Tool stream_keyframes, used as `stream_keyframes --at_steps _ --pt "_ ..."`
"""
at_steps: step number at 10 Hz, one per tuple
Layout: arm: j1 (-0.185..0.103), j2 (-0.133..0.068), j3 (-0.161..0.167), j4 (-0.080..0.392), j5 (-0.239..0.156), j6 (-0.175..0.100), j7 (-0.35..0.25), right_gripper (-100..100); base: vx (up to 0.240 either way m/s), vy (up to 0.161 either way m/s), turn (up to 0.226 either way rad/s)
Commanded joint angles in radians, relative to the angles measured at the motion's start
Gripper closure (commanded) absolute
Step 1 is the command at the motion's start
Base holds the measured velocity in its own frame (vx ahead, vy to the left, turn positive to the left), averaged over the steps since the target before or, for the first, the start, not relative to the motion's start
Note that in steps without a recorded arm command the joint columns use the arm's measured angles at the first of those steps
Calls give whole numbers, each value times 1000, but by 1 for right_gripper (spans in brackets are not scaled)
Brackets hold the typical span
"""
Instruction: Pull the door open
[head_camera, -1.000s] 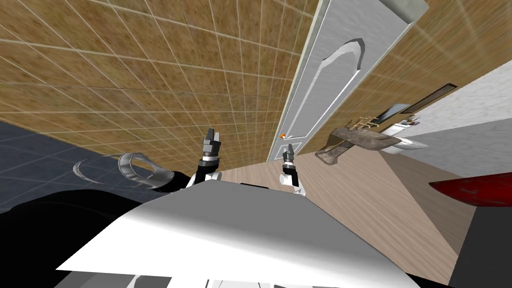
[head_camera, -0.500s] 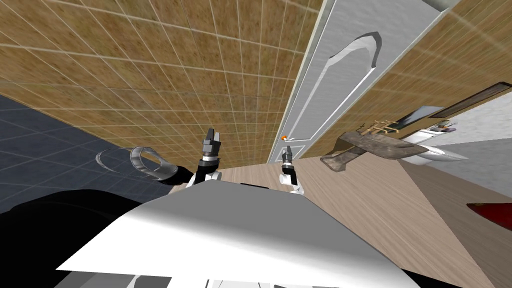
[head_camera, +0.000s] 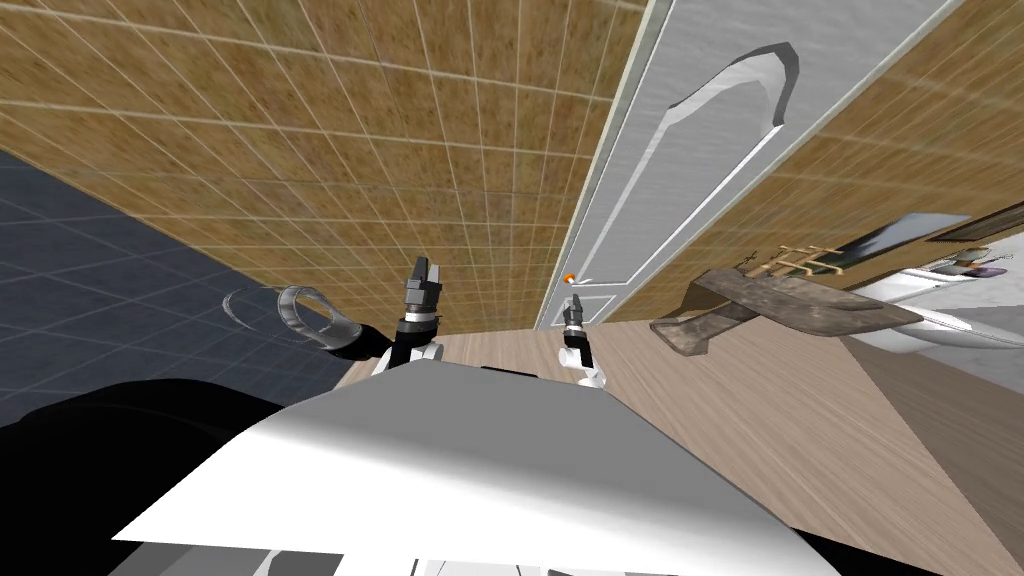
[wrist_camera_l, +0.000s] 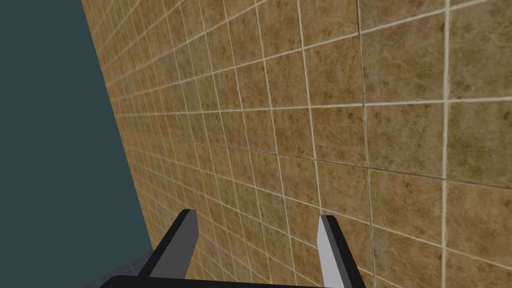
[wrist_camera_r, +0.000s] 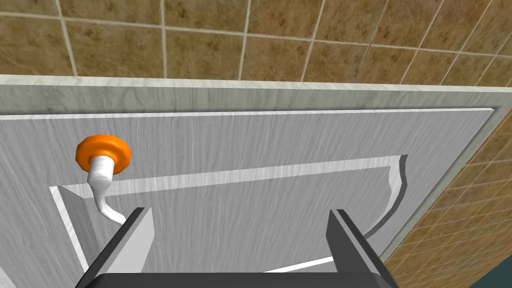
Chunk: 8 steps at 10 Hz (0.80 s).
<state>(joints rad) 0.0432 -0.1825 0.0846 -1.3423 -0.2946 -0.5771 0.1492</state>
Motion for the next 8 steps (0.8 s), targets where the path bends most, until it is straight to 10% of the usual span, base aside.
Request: stream_keyframes --at_steps 1,8 --pt "-18 -4 1 42 -9 -7 1 -100 27 -106 143" --pt "-99 -29 6 234 -49 -37 -2 -100 22 -136 152"
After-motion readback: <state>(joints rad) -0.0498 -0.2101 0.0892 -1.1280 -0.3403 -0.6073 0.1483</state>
